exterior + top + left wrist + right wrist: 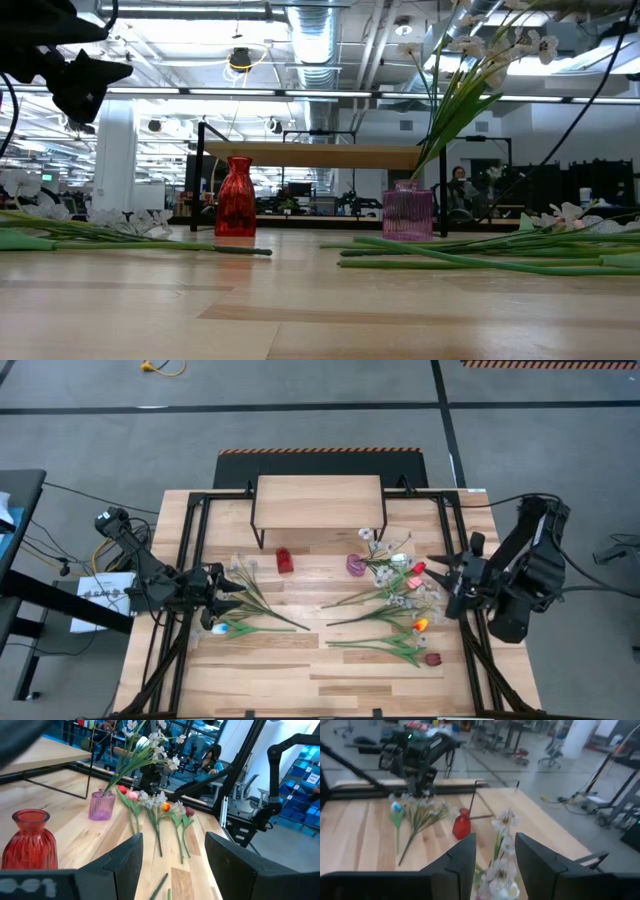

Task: Pick and place flowers into a vace then onto a shelf
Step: Put the dark red tulip into the red vase

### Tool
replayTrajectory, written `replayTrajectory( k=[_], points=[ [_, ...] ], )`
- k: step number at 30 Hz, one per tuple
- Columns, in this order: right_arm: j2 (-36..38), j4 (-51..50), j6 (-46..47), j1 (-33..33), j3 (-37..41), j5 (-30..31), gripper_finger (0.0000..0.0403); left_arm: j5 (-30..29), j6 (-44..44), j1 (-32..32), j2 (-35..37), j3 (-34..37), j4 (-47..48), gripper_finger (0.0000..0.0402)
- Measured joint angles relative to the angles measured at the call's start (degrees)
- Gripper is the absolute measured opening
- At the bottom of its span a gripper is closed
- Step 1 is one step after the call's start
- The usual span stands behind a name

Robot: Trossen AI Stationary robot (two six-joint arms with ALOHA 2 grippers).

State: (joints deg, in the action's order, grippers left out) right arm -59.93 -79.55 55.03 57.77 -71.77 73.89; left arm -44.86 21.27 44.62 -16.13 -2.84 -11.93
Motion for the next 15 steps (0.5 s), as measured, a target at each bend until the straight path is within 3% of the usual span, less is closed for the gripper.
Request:
replayTrajectory(
  k=[7,15],
  points=[
    [-1.2,8.5,-10.3,-5.5,0.0,0.6,0.0128,0.9,4.5,0.0,0.0,0.0,1.1,0.0204],
    [-1.3,12.4,-12.1,-11.1,0.0,-10.9,0.0128,0.5,2.4,0.0,0.0,0.0,1.0,0.0204]
  ],
)
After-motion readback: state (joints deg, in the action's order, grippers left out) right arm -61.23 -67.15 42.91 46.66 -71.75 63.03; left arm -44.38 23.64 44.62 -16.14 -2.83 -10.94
